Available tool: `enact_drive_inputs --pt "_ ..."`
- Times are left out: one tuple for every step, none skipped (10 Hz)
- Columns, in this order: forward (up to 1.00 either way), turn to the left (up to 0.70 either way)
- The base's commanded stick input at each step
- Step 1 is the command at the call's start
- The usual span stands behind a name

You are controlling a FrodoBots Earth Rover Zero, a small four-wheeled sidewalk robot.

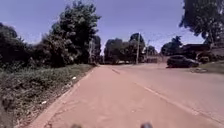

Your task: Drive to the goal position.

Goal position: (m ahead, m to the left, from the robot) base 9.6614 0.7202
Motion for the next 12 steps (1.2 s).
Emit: enact_drive_inputs --pt "0.7 0.0" --pt "0.7 0.0" --pt "0.7 0.0" --pt "0.7 0.0" --pt "0.7 0.0" --pt "0.7 0.0" --pt "0.7 0.0" --pt "0.7 0.0" --pt "0.7 0.0" --pt "0.7 0.0" --pt "0.7 0.0" --pt "0.7 0.0"
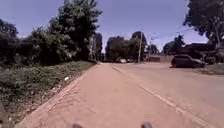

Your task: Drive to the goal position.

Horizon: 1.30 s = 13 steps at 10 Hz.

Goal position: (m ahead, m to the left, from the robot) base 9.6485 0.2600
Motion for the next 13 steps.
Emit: enact_drive_inputs --pt "0.7 0.0" --pt "0.7 0.0" --pt "0.7 0.0" --pt "0.7 0.0" --pt "0.7 0.0" --pt "0.7 0.0" --pt "0.7 0.0" --pt "0.7 0.0" --pt "0.7 0.0" --pt "0.7 0.0" --pt "0.7 0.0" --pt "0.7 0.0" --pt "0.7 0.0"
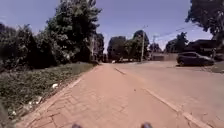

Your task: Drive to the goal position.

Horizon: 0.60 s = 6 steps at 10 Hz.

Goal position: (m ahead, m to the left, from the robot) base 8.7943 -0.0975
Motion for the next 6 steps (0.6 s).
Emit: enact_drive_inputs --pt "0.7 0.0" --pt "0.7 0.0" --pt "0.7 0.0" --pt "0.7 0.0" --pt "0.7 0.0" --pt "0.7 0.0"
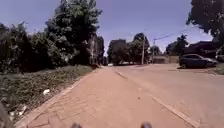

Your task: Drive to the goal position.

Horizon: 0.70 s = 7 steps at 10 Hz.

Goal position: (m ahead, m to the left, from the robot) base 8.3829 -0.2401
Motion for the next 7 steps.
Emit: enact_drive_inputs --pt "0.7 0.0" --pt "0.7 0.0" --pt "0.7 0.0" --pt "0.7 0.0" --pt "0.7 0.0" --pt "0.7 0.0" --pt "0.7 0.2"
